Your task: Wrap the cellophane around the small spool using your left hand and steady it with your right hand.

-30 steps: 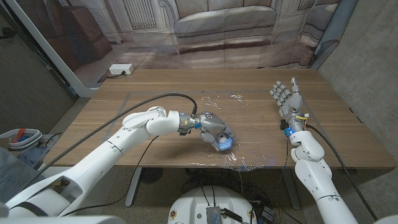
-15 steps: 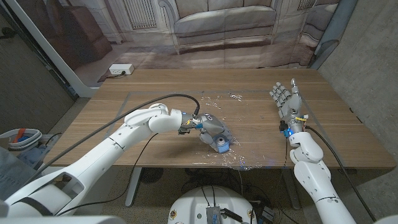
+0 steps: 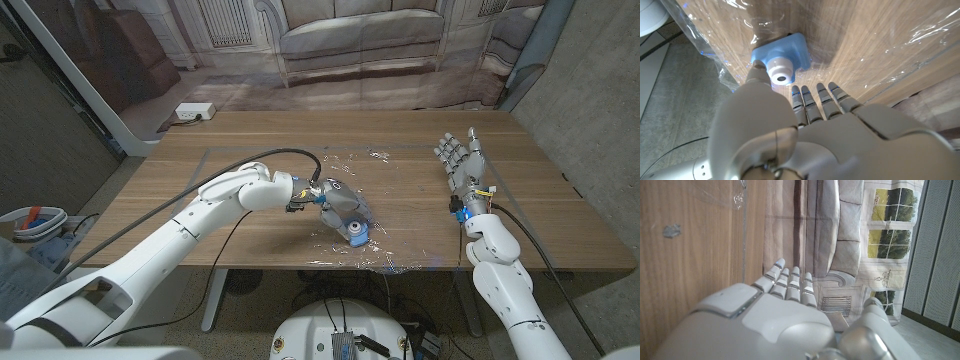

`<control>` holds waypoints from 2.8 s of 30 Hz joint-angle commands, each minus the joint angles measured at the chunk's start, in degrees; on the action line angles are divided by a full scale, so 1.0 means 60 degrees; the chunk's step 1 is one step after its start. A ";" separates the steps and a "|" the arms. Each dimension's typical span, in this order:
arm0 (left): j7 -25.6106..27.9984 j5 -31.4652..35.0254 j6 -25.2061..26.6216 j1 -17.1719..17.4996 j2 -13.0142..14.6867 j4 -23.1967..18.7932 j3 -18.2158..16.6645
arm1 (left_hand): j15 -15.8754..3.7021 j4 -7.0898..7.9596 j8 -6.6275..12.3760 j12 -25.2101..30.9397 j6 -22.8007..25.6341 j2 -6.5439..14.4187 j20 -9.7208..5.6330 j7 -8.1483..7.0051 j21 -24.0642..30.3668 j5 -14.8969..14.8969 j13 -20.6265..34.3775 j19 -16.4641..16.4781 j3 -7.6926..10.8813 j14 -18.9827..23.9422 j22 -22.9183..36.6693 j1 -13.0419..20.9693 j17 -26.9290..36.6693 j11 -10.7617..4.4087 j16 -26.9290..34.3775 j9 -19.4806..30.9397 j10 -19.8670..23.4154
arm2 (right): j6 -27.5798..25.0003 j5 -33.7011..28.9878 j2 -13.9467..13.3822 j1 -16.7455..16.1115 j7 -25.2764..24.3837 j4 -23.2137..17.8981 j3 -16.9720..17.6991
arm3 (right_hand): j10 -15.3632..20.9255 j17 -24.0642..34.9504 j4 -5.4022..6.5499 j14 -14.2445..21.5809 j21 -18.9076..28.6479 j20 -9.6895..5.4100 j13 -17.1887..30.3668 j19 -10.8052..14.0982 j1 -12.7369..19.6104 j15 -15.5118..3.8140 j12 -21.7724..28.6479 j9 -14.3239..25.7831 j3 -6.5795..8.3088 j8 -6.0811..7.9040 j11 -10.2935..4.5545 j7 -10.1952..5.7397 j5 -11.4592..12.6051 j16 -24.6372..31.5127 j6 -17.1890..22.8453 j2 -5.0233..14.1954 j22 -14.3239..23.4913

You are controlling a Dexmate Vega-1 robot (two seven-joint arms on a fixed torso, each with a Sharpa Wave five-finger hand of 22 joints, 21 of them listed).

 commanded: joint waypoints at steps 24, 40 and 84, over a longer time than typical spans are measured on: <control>0.2001 -0.1928 0.3555 0.2192 -0.0441 -0.1276 -0.2215 | -0.0285 0.0229 0.0112 0.0171 0.0032 0.0182 0.0084 0.0082 0.0089 0.0076 -0.0012 -0.0067 -0.0025 0.0052 0.0023 -0.0274 0.0021 0.0062 0.0125 0.0019 0.0053 | 0.2810 -0.1801 -0.0172 -0.1590 -0.0431 -0.0701 -0.0669 | 0.0152 0.0024 -0.0106 0.0207 -0.0115 -0.0060 0.0027 0.0169 0.0276 -0.0199 0.0050 0.0042 0.0069 0.0090 -0.0316 -0.0181 -0.0024 0.0008 0.0230 0.0236 0.0058; 0.2653 -0.4174 0.4179 0.2528 -0.1156 -0.0705 -0.2669 | -0.0225 0.0308 0.0150 0.0251 0.0071 0.0223 0.0134 0.0182 0.0139 0.0067 -0.0029 0.0003 -0.0068 0.0253 0.0022 -0.0411 0.0008 0.0189 0.0188 0.0013 0.0226 | 0.3777 -0.3448 -0.0641 -0.2610 -0.1464 -0.1210 -0.0548 | 0.0449 0.0010 -0.0264 0.0568 -0.0173 -0.0164 0.0025 0.0465 0.0674 -0.0459 0.0132 0.0045 0.0193 0.0115 -0.0830 -0.0363 0.0011 0.0065 0.0402 0.0376 0.0058; 0.3881 -0.6572 0.3722 0.2650 -0.2136 0.0018 -0.3541 | -0.0251 0.0441 0.0260 0.0343 0.0394 0.0127 0.0028 0.0293 0.0234 0.0035 -0.0072 0.0257 -0.0254 0.0633 0.0022 -0.0729 -0.0029 0.0192 0.0213 -0.0011 0.0644 | 0.3733 -1.2139 -0.1807 -0.5033 -0.7991 -0.1634 -0.0124 | 0.1482 0.0017 -0.0460 0.1673 -0.0267 -0.1155 0.0030 0.1699 0.1545 -0.1725 0.0326 0.0072 0.0245 0.0209 -0.1910 -0.1508 0.0388 0.0078 0.1070 0.0062 0.0047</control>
